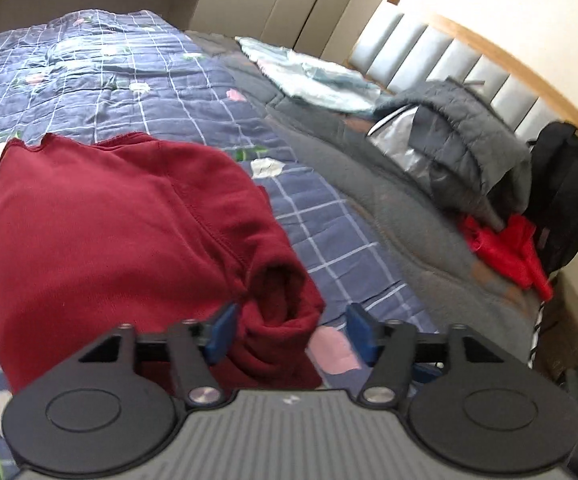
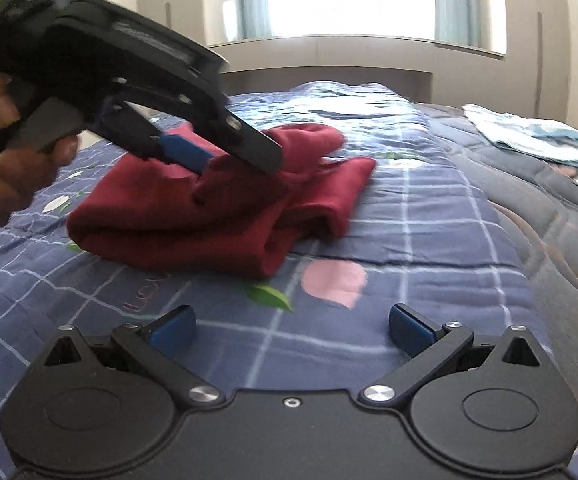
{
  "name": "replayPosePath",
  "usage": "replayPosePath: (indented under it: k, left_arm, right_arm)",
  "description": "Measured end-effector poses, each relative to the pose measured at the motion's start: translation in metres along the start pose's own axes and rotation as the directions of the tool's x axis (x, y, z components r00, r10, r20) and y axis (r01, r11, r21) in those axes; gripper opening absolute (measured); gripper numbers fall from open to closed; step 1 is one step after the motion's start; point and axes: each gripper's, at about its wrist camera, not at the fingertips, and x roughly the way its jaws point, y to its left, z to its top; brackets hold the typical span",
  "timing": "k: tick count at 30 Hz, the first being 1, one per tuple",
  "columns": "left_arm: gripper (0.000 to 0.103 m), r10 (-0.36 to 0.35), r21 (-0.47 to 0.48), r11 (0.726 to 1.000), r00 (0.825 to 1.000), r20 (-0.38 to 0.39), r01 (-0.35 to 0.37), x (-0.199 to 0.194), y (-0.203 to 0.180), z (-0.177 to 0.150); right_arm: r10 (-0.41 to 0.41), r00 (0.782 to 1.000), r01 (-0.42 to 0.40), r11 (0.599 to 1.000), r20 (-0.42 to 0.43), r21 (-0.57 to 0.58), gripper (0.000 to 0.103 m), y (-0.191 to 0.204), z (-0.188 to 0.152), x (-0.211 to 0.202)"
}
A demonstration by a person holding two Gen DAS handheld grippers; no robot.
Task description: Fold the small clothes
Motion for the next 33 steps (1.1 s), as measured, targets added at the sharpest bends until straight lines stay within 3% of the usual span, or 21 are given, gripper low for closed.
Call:
replayPosePath:
  k: [2,4,7,10,12,14,17,20,25,29,31,32,33]
  left_arm:
    - [0.090,0.005,-0.030,1.000,0.999,0.042,-0.004,-0.012,0.003,-0.004]
    - [0.099,0.063,-0.057,0.997,0.995,0.082,-0.058,-0.024,0.006,-0.007]
    - [0.103,0.162,-0.086,0.985,0.977,0.139,-0.151,-0.042,0.017,-0.012]
    - [0.103,0.256,-0.156,0.962,0.944,0.207,-0.226,-0.058,0.037,-0.029]
    - [0.103,0.319,-0.243,0.934,0.920,0.229,-0.263,-0.063,0.055,-0.044]
    - [0.103,0.379,-0.346,0.890,0.903,0.201,-0.296,-0.063,0.074,-0.058]
    - [0.103,0.380,-0.442,0.853,0.911,0.160,-0.278,-0.061,0.097,-0.077]
    - [0.102,0.351,-0.452,0.858,0.921,0.170,-0.244,-0.057,0.106,-0.090]
    - [0.102,0.350,-0.402,0.883,0.911,0.219,-0.242,-0.053,0.111,-0.097]
    - [0.103,0.335,-0.438,0.874,0.913,0.234,-0.208,-0.059,0.111,-0.103]
    - [0.103,0.331,-0.470,0.861,0.916,0.226,-0.195,-0.063,0.112,-0.103]
    - [0.103,0.321,-0.486,0.855,0.919,0.228,-0.178,-0.066,0.114,-0.103]
    - [0.103,0.311,-0.503,0.850,0.921,0.234,-0.159,-0.069,0.116,-0.103]
  right_arm:
    - [-0.021,1.000,0.021,0.999,0.012,0.036,0.102,-0.005,-0.005,-0.006]
    - [-0.039,0.999,0.037,0.997,0.024,0.071,0.103,-0.009,-0.008,-0.013]
    - [-0.048,0.998,0.044,0.994,0.034,0.098,0.103,-0.013,-0.009,-0.016]
    - [-0.040,0.999,0.038,0.994,0.015,0.106,0.103,-0.015,-0.009,-0.011]
    - [-0.018,1.000,0.014,0.991,0.025,0.134,0.103,-0.019,-0.008,-0.011]
    - [0.021,0.998,-0.033,0.982,0.061,0.188,0.103,-0.027,-0.007,-0.017]
    - [0.061,0.991,-0.091,0.960,0.119,0.265,0.102,-0.032,0.002,-0.026]
    - [0.090,0.986,-0.133,0.931,0.140,0.340,0.101,-0.027,0.019,-0.018]
    - [0.096,0.980,-0.158,0.906,0.174,0.393,0.083,-0.005,0.049,0.007]
    - [0.032,0.993,-0.070,0.931,0.111,0.358,0.064,0.017,0.063,0.025]
    - [0.005,0.995,-0.042,0.928,0.100,0.369,0.042,0.020,0.062,0.027]
    - [-0.005,0.995,-0.032,0.929,0.097,0.368,0.039,0.021,0.063,0.028]
    - [-0.012,0.995,-0.024,0.932,0.097,0.362,0.027,0.023,0.063,0.028]
